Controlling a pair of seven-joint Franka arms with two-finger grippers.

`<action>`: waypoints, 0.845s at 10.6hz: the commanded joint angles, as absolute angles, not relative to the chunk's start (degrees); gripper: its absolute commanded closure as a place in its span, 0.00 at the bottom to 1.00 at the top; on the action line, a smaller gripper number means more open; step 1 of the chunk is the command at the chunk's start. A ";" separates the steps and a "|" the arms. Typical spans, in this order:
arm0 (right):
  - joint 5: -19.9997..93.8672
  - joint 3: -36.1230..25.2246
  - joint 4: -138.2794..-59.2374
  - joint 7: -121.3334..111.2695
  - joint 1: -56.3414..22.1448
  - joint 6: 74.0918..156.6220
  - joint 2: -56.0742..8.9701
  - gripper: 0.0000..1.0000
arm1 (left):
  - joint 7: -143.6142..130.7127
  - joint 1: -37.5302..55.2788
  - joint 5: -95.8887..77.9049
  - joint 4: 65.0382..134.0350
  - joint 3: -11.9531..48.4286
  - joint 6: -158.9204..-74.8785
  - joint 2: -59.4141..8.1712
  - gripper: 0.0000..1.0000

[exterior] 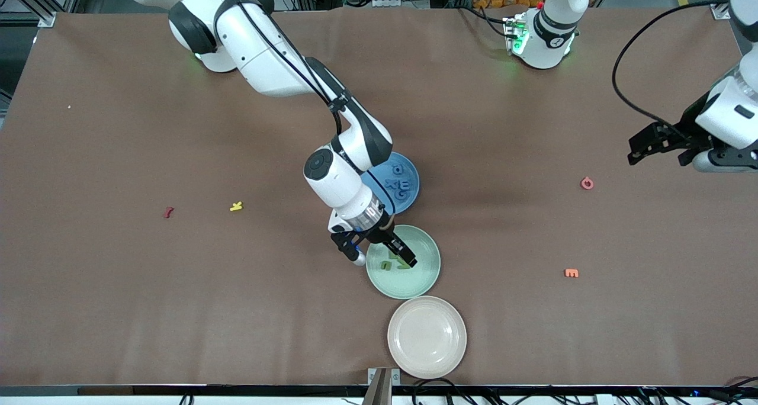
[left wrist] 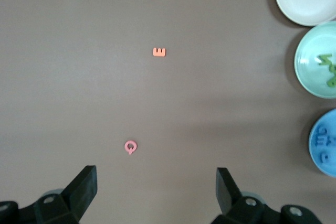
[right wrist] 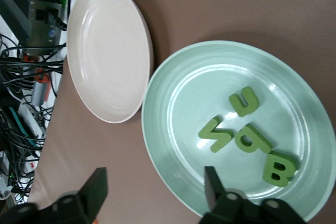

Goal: Sort letters by color into matching plates
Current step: 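Open the right gripper to release the green N on the green plate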

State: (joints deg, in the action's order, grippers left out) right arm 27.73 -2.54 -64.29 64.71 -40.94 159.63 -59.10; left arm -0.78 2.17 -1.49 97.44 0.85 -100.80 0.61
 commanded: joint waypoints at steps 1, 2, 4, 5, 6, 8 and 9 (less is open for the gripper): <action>27.69 -2.02 -67.65 65.48 -38.68 156.55 -52.94 0.00 | 3.87 2.02 -1.93 93.25 0.35 -92.56 0.44 0.00; 27.69 -0.89 -69.94 65.22 -36.93 153.57 -49.34 0.00 | 3.78 2.02 -2.02 92.99 0.53 -91.33 0.61 0.00; 27.69 -0.62 -71.97 64.87 -33.15 144.80 -42.48 0.00 | 3.78 1.85 -2.11 90.19 0.35 -89.22 1.32 0.00; 27.77 -0.44 -73.20 64.86 -31.74 142.32 -39.49 0.00 | 3.43 1.93 -2.11 89.65 0.26 -89.04 1.32 0.00; 27.77 0.69 -76.08 64.17 -30.25 141.69 -35.90 0.00 | 2.91 1.93 -2.02 89.56 0.52 -89.12 1.32 0.00; 27.60 3.16 -81.45 63.37 -27.43 139.68 -28.60 0.00 | 2.73 2.19 0.76 87.12 0.70 -89.74 0.53 0.00; 26.12 3.16 -81.91 62.85 -26.81 136.09 -26.13 0.00 | 2.72 2.55 2.62 87.10 1.23 -90.17 0.53 0.00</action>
